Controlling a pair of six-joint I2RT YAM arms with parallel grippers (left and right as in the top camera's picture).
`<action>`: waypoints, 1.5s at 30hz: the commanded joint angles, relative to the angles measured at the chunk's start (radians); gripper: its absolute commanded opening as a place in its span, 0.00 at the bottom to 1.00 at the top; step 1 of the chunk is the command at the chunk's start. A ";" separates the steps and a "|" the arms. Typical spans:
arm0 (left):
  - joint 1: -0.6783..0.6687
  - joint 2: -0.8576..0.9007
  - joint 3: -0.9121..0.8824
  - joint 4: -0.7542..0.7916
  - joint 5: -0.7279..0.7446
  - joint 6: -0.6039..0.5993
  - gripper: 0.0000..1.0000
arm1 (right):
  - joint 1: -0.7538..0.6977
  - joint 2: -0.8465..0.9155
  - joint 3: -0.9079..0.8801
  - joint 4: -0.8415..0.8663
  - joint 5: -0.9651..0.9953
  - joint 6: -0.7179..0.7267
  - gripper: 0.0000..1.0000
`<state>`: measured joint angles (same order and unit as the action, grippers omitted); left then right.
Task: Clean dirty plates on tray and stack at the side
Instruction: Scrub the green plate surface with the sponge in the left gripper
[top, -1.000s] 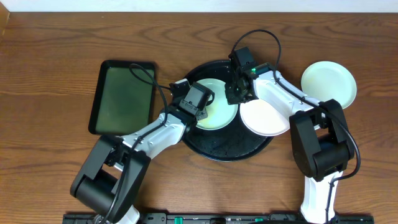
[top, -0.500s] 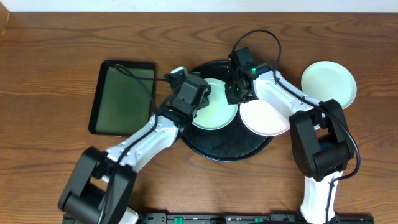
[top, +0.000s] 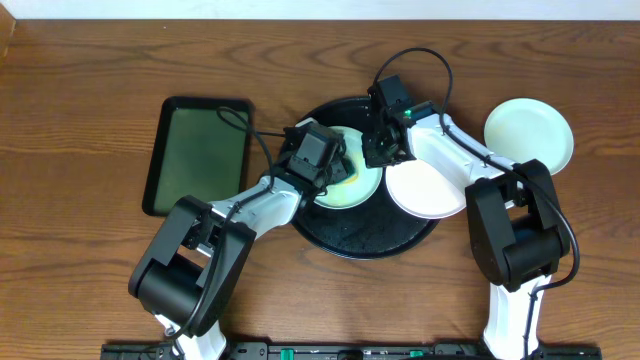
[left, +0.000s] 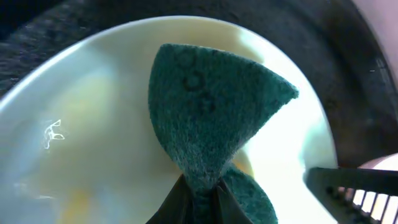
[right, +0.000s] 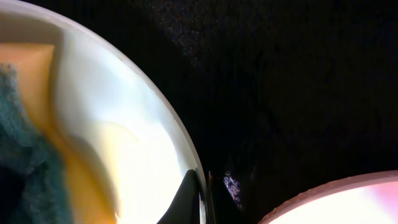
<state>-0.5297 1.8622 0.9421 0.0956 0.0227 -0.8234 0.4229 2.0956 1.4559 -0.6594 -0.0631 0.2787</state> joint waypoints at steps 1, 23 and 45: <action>0.029 0.022 -0.026 -0.093 -0.117 0.101 0.08 | 0.011 0.030 -0.030 -0.012 0.006 0.024 0.01; 0.105 -0.159 -0.027 -0.112 0.090 0.130 0.08 | 0.011 0.030 -0.032 -0.002 0.006 0.024 0.01; 0.101 -0.044 -0.027 -0.236 -0.157 0.087 0.07 | 0.011 0.030 -0.032 -0.007 0.006 0.024 0.01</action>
<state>-0.4713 1.8198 0.9489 -0.0563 0.1204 -0.7368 0.4232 2.0956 1.4555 -0.6601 -0.0742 0.2855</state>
